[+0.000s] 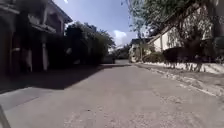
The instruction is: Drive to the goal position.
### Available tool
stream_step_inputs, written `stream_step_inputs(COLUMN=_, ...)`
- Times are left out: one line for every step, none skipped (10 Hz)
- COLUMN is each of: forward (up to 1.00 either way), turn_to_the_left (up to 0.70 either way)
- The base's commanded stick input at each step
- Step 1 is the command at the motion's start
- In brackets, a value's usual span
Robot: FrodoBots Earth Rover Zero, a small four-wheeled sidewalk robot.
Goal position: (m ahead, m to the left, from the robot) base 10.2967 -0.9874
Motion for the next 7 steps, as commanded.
stream_step_inputs(forward=1.0, turn_to_the_left=0.08)
stream_step_inputs(forward=1.0, turn_to_the_left=0.05)
stream_step_inputs(forward=1.0, turn_to_the_left=-0.32)
stream_step_inputs(forward=1.0, turn_to_the_left=-0.32)
stream_step_inputs(forward=1.0, turn_to_the_left=-0.32)
stream_step_inputs(forward=1.0, turn_to_the_left=-0.32)
stream_step_inputs(forward=1.0, turn_to_the_left=-0.32)
